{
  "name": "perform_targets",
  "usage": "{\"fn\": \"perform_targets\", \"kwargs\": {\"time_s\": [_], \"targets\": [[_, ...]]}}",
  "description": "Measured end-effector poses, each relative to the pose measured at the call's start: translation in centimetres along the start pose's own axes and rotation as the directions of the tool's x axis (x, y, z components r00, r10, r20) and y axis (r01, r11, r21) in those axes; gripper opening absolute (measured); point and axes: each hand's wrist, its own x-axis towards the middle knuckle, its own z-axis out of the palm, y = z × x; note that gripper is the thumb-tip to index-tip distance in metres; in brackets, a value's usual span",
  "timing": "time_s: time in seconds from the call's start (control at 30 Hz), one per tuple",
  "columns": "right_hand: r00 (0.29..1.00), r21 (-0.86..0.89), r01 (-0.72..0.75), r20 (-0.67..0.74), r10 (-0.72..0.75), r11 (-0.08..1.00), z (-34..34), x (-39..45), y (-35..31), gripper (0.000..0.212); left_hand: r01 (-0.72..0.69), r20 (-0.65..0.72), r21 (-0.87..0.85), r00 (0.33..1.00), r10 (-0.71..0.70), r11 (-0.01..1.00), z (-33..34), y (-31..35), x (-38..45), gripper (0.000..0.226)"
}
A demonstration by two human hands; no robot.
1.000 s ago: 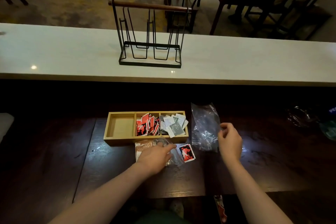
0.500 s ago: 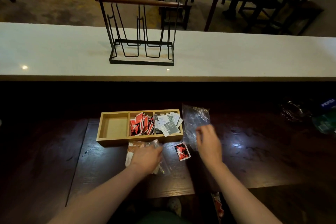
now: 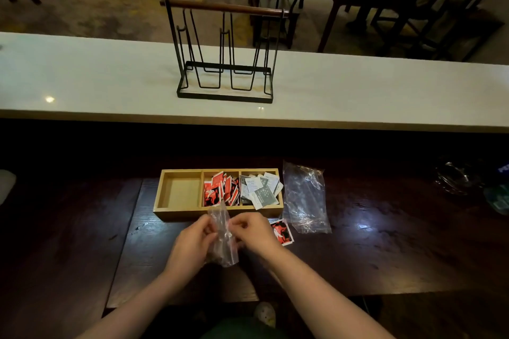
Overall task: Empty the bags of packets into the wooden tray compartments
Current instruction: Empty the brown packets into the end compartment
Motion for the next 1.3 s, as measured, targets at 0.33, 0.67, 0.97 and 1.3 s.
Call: {"fn": "perform_targets", "kwargs": {"time_s": [0.33, 0.67, 0.97, 1.3], "targets": [[0.971, 0.197, -0.085, 0.237, 0.036, 0.977, 1.4, -1.9, -3.4, 0.013, 0.297, 0.140, -0.582, 0.954, -0.267, 0.757, -2.4, 1.3, -2.0, 0.022], [0.987, 0.136, -0.101, 0.135, 0.082, 0.986, 2.2, -2.3, -3.6, 0.008, 0.228, 0.083, -0.326, 0.974, -0.213, 0.917, -3.6, 2.3, -1.9, 0.023], [0.952, 0.422, -0.213, 0.292, 0.091, 0.881, 1.7, -3.1, -3.3, 0.022, 0.138, -0.014, -0.224, 0.989, -0.145, 0.965, -3.0, 3.5, -2.3, 0.020], [0.991, 0.352, -0.094, 0.122, 0.054, 0.931, 1.2, -3.0, -3.4, 0.013, 0.180, -0.033, -0.320, 0.979, -0.201, 0.930, -2.5, 4.1, -2.4, 0.026]]}}
